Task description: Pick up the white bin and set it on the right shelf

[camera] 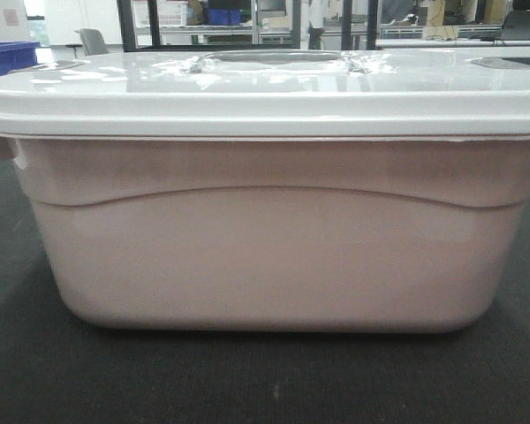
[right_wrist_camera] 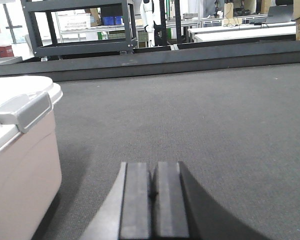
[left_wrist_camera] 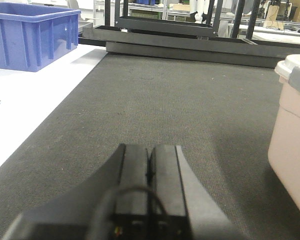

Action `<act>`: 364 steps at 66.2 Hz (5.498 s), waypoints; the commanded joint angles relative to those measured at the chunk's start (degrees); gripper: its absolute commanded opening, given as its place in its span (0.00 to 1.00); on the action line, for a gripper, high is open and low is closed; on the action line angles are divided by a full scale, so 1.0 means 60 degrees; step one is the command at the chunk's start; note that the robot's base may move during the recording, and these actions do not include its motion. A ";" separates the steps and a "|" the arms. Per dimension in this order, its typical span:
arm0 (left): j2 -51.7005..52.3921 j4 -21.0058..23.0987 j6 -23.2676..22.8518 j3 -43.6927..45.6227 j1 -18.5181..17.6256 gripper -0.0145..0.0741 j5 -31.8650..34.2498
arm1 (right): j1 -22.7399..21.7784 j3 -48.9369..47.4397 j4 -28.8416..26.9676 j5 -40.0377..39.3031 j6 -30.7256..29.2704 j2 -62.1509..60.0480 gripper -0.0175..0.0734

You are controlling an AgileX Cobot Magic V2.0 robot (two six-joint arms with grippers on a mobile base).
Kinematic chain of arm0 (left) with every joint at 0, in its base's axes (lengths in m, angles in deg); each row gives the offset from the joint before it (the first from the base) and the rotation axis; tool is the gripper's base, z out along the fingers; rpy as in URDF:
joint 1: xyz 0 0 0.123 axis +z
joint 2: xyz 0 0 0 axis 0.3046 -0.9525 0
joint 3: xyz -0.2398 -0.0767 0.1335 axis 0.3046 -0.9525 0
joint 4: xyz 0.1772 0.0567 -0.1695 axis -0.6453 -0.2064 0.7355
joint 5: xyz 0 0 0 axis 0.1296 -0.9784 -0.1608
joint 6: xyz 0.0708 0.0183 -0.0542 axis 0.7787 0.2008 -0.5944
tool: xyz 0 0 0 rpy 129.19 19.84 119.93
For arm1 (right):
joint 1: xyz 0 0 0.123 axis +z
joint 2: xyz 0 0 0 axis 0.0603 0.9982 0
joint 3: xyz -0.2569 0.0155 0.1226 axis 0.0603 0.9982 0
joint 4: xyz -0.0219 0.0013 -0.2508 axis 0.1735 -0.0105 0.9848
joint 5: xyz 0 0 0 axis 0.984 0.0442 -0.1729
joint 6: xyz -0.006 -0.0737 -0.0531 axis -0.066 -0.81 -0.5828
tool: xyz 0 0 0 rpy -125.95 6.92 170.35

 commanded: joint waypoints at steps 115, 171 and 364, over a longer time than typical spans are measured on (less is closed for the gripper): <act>-0.2302 -0.0255 -0.0047 0.6077 0.0023 0.03 -0.1283 | -0.0037 -0.5888 0.0118 0.0669 -0.0066 0.1506 0.26; -0.9462 0.0136 -0.0047 1.1178 0.0023 0.03 -0.9918 | -0.0037 -1.0480 -0.0215 1.1663 -0.0066 0.8825 0.26; -1.4353 1.2532 0.7272 1.1216 0.2278 0.78 -1.2077 | -0.3015 -1.1775 -1.0470 1.2494 -0.6672 1.3918 0.88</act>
